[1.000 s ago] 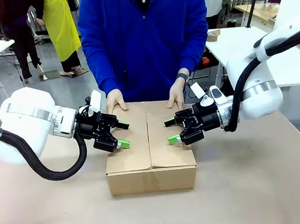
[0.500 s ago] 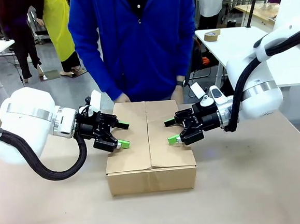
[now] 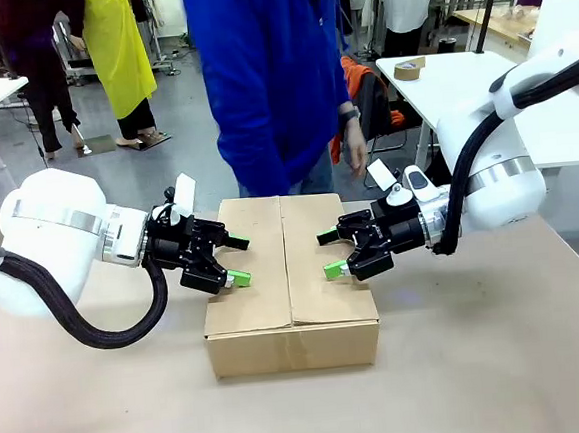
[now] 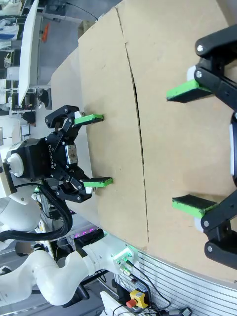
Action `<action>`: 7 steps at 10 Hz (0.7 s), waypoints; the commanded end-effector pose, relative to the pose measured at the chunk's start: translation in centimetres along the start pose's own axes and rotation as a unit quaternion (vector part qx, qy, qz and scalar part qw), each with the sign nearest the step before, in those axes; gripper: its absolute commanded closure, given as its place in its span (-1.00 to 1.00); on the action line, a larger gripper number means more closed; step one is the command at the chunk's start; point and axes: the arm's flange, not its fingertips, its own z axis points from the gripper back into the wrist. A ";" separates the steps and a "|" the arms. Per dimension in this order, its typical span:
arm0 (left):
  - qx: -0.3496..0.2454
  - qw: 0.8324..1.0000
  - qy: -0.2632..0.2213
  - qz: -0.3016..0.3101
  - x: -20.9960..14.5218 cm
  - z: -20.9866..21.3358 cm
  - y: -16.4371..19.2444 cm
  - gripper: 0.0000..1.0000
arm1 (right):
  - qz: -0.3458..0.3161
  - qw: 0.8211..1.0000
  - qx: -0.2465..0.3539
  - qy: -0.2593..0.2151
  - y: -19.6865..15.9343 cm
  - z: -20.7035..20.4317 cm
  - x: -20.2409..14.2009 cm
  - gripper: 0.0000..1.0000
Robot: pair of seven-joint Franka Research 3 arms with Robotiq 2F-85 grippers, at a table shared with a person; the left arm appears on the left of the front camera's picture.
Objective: Pack the gift set into the box.
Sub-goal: Press and hold the closed box until the human finishes sealing it.
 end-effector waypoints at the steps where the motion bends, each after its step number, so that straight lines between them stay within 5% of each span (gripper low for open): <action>1: 0.001 1.000 -0.002 -0.007 -0.3 0.0 -0.2 -1.00 | 0.000 1.000 0.001 0.001 0.0 -0.1 0.0 -1.00; 7: 0.001 1.000 -0.002 -0.007 -0.3 0.0 -0.2 -1.00 | 0.000 1.000 0.001 0.001 0.0 -0.1 0.0 -1.00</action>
